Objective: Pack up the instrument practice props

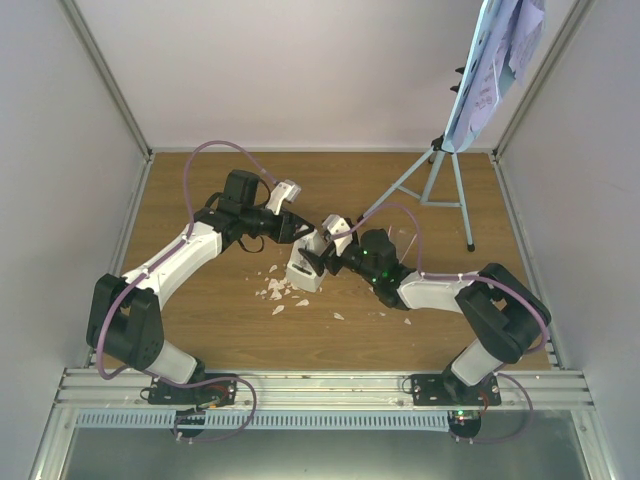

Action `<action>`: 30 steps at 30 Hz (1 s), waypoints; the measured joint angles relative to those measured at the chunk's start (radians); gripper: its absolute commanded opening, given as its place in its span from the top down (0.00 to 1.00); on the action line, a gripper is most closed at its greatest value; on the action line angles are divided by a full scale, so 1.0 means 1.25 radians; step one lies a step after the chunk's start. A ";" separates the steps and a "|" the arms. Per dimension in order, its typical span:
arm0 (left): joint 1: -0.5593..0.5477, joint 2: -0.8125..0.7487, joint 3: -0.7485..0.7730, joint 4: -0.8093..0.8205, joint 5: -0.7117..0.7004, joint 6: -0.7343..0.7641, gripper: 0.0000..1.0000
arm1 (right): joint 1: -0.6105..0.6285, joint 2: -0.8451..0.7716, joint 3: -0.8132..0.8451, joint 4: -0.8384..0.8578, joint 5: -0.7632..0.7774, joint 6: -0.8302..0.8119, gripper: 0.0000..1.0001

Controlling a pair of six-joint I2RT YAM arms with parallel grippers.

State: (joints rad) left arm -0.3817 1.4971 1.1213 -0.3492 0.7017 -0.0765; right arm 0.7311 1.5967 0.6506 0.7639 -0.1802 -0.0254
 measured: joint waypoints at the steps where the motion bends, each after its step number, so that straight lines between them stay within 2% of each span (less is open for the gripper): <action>1: 0.000 0.000 0.000 0.000 0.000 0.000 0.55 | 0.000 0.000 0.000 0.000 0.000 0.000 0.01; 13: 0.000 0.000 0.000 0.000 0.000 0.000 0.55 | -0.008 0.000 0.000 0.000 -0.028 0.011 0.08; 30: 0.000 0.000 0.000 0.000 0.000 0.000 0.55 | -0.034 0.008 0.000 0.005 -0.088 0.040 0.14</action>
State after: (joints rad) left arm -0.3817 1.4971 1.1217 -0.3496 0.7017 -0.0769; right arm 0.6891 1.6062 0.6506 0.7704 -0.2901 0.0250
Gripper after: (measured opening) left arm 0.448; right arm 0.870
